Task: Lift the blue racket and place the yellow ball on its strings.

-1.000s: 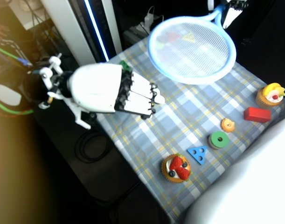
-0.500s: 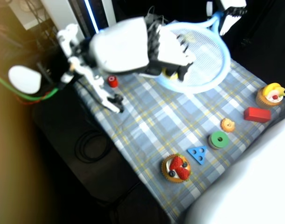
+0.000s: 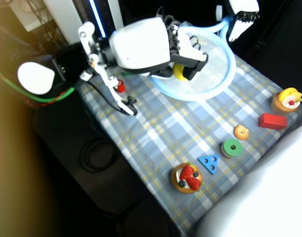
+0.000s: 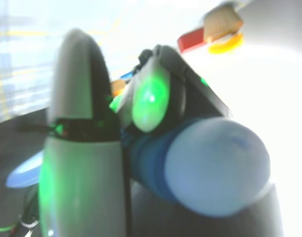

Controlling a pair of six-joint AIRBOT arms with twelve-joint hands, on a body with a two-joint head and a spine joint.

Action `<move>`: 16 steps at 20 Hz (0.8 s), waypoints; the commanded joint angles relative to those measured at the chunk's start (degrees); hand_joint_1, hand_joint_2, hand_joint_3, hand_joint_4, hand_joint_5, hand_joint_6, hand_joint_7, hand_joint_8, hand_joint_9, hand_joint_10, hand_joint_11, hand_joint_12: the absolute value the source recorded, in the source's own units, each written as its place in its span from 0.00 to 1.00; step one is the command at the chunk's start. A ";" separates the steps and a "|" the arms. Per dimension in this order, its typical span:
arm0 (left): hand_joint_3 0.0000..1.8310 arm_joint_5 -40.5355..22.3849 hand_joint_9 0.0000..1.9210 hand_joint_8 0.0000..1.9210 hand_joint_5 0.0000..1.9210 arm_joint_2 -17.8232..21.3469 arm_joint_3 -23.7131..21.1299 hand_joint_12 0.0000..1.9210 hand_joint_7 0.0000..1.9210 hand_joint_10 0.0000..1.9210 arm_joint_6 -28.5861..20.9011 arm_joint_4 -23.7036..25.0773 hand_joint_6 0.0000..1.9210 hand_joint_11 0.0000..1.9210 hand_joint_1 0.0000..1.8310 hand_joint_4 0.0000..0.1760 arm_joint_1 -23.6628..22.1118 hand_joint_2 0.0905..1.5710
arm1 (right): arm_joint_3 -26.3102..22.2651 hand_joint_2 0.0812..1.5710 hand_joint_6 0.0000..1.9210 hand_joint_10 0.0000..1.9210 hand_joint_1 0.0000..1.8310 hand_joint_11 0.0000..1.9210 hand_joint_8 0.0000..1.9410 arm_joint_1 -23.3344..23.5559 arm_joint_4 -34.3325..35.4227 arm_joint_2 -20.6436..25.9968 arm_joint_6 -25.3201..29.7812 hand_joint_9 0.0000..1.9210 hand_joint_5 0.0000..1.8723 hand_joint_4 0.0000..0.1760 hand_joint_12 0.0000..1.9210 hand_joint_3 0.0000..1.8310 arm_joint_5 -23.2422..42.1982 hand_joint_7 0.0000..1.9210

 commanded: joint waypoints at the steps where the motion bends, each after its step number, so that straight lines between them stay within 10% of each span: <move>1: 0.00 -6.96 0.79 1.00 0.49 -0.25 0.36 1.00 0.63 1.00 -0.28 0.96 1.00 0.87 0.96 1.00 -0.75 0.75 | 0.03 0.68 0.24 0.55 0.69 0.32 0.66 0.88 2.00 -0.41 0.27 0.42 0.63 0.00 0.74 0.00 5.05 0.48; 5: 0.00 -7.52 0.80 1.00 0.50 -0.37 0.35 1.00 0.63 1.00 -0.28 1.36 1.00 0.86 0.98 1.00 -1.33 0.74 | 0.09 0.66 0.13 0.48 0.70 0.33 0.60 0.88 0.89 -0.41 1.08 0.45 0.69 0.00 0.64 0.00 4.18 0.52; 8: 0.00 -7.88 0.82 1.00 0.50 -0.33 0.34 1.00 0.65 1.00 -0.28 1.44 1.00 0.87 1.00 1.00 -1.45 0.74 | 0.07 0.69 0.41 0.31 0.67 0.24 0.58 0.86 0.67 -0.40 1.37 0.40 0.57 0.00 0.60 0.00 3.74 0.49; 10: 0.00 -7.92 0.81 1.00 0.54 -0.31 0.34 1.00 0.67 1.00 -0.28 1.44 1.00 0.87 0.99 1.00 -1.45 0.76 | 0.08 0.67 0.45 0.15 0.64 0.16 0.14 0.86 0.63 -0.37 1.89 0.38 0.56 0.00 0.58 0.00 3.61 0.44; 12: 0.00 -7.93 0.81 1.00 0.53 -0.29 0.31 1.00 0.65 1.00 -0.28 1.43 1.00 0.87 1.00 1.00 -1.46 0.75 | 0.08 0.62 0.06 0.04 0.61 0.09 0.01 0.86 0.70 -0.34 2.95 0.33 0.45 0.00 0.57 0.00 3.61 0.37; 16: 0.00 -8.19 0.82 1.00 0.53 -0.29 0.26 1.00 0.66 1.00 -0.28 1.14 1.00 0.87 1.00 1.00 -1.46 0.75 | -0.06 0.64 0.00 0.00 0.52 0.01 0.00 0.82 1.29 -0.17 3.50 0.25 0.37 0.00 0.60 0.00 3.62 0.26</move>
